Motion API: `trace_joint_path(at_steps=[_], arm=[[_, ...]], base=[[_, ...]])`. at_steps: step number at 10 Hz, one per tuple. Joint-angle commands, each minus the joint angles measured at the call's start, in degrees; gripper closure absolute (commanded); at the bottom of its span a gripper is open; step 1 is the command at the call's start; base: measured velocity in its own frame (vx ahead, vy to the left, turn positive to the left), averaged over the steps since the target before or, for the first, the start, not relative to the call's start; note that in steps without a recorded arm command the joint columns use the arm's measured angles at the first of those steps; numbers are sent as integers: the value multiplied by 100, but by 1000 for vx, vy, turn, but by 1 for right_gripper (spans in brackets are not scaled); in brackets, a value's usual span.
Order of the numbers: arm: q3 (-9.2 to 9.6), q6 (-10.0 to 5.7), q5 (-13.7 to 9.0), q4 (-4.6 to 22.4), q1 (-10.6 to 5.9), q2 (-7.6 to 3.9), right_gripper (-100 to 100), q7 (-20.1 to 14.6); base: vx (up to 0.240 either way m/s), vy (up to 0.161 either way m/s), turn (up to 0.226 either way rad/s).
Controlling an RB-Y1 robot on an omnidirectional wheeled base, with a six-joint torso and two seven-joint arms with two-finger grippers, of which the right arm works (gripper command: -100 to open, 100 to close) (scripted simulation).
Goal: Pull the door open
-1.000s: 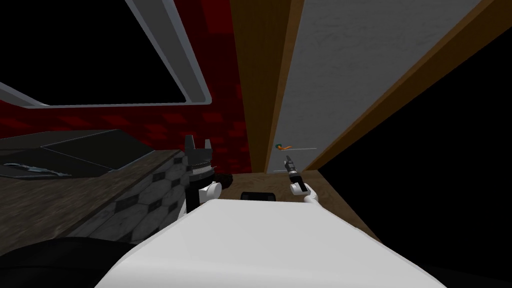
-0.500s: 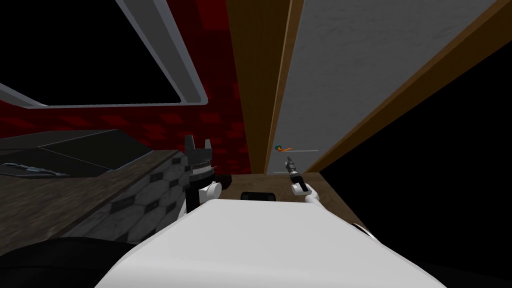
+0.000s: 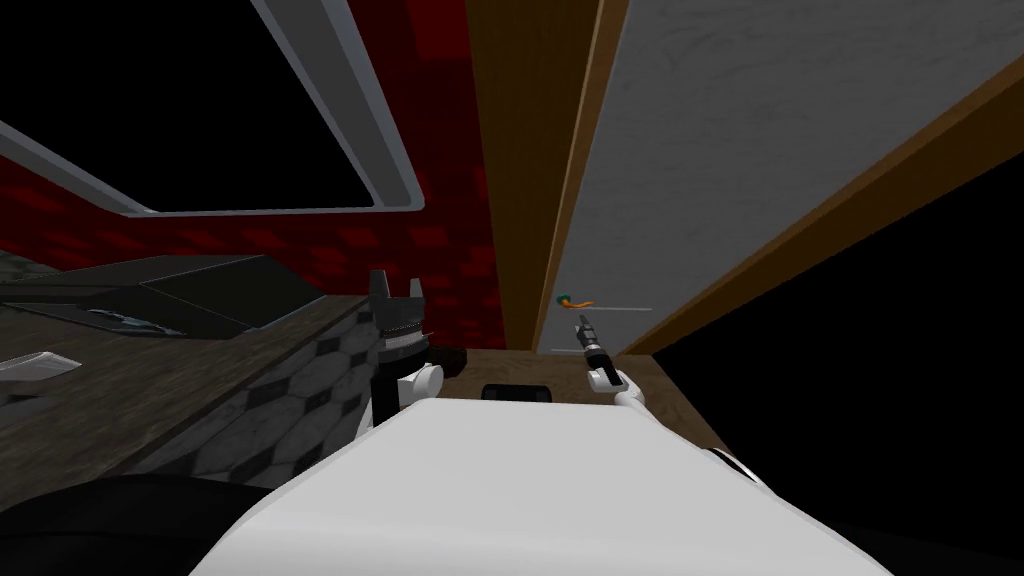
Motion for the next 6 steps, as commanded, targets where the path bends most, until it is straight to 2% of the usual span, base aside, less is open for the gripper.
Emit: trace_joint_path(at_steps=[1, 2, 3, 4, 5, 6], arm=[[-118, -81, -55, 205, -54, -59, -100, -40], [-196, -116, -90, 284, -54, -94, -100, -55], [-358, -188, -164, 449, -55, -168, -100, -87], [-439, -224, -200, 531, -55, -204, -100, -102], [-517, -259, -235, 609, -55, -239, -100, -117], [-653, -320, -296, 748, -56, -301, -100, -144]], base=[[73, 46, 189], [80, 45, 202], [121, 19, 363], [130, -5, 292], [124, -17, 166], [136, -21, 304]])
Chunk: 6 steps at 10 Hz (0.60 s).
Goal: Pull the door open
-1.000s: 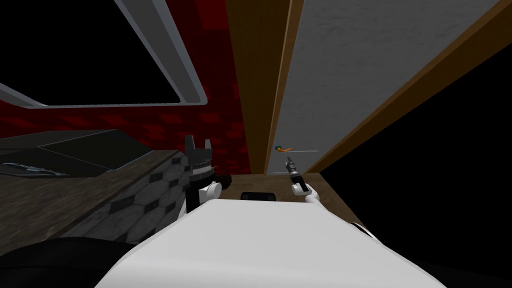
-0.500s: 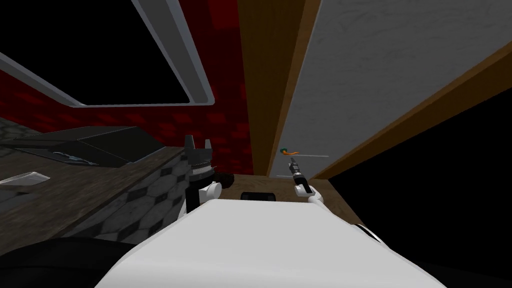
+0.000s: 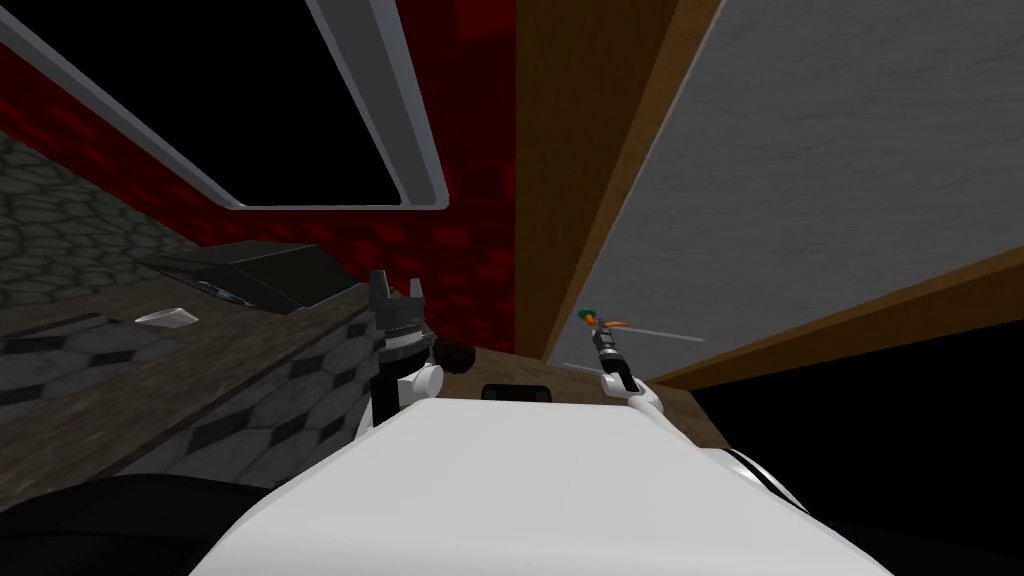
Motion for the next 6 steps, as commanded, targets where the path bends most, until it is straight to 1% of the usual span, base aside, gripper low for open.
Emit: trace_joint_path(at_steps=[1, 2, 3, 6], arm=[[-192, -9, -88, 35, 55, -91, -100, -25], [-114, -27, -54, 33, 34, -78, -100, -35], [-114, -27, -54, 33, 34, -78, 100, -35], [-114, -27, -54, 33, 34, -78, 100, -35]], base=[[150, -24, 311], [68, -18, 52], [-9, 1, -46], [-19, 3, -3]])
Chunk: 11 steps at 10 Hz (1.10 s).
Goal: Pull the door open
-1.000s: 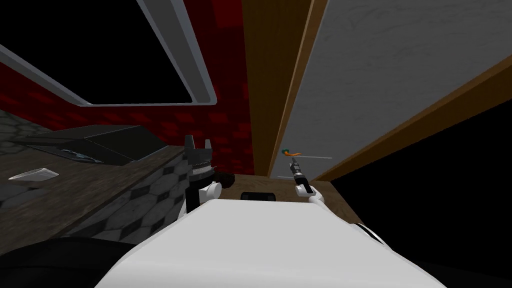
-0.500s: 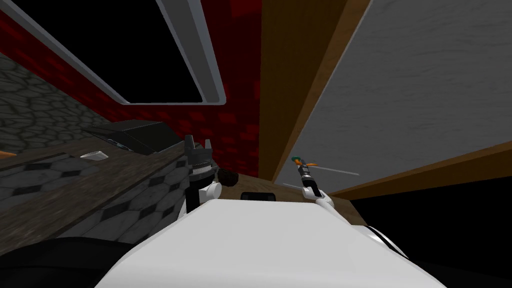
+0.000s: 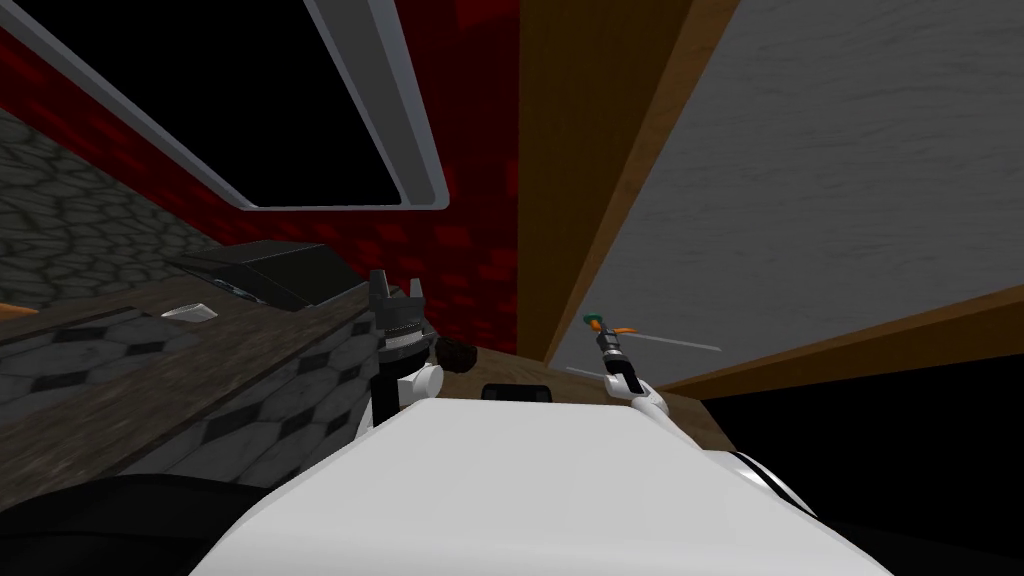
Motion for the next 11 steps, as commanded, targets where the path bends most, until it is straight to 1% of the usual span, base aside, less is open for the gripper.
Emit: trace_joint_path(at_steps=[1, 2, 3, 4, 11], arm=[[4, -6, 4, -4, 0, 2, 100, 7], [4, -6, 4, -4, 0, 2, 100, 7], [69, -50, 16, -22, 54, -58, 100, -71], [95, -70, 21, -32, 73, -80, 100, -100], [548, -427, 120, -202, 416, -488, 100, -603]], base=[[-6, 0, 0], [0, 0, 0], [-110, -22, 90], [-145, -58, 102], [-209, -68, 126]])
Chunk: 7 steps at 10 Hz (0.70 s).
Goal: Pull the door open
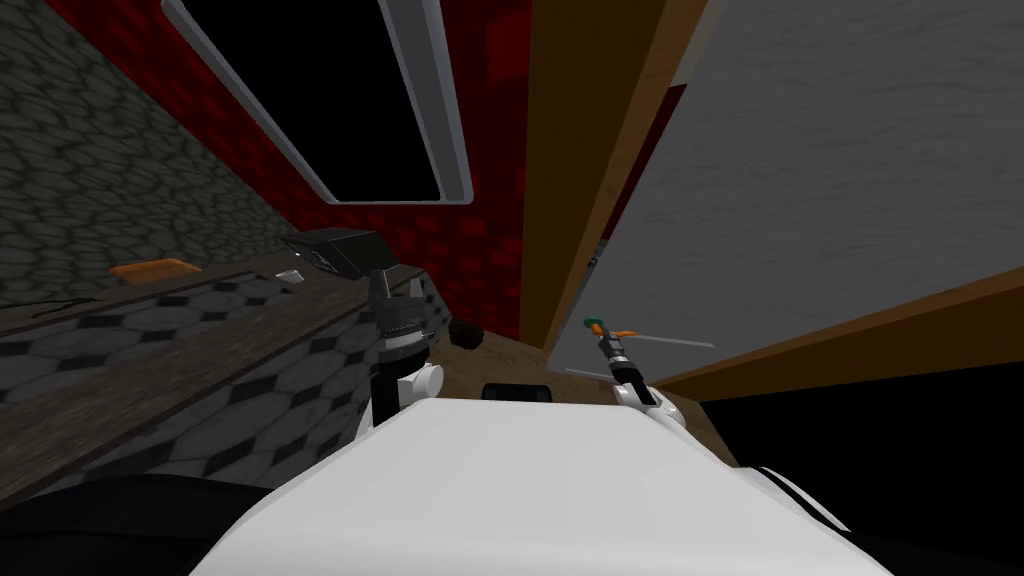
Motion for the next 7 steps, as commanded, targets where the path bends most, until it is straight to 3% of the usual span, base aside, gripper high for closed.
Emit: trace_joint_path(at_steps=[1, 2, 4, 5, 7], arm=[[0, 0, 0, 0, 0, 0, 100, 0], [120, -154, 11, -28, 129, -104, 100, -119], [198, -279, 14, -47, 220, -198, 100, -202], [283, -415, 18, -69, 319, -301, 100, -292], [388, -581, 23, -96, 441, -426, 100, -403]], base=[[-105, -28, 35], [-152, -49, 145], [-211, -50, 127], [-219, -38, 146], [-242, -103, 135]])
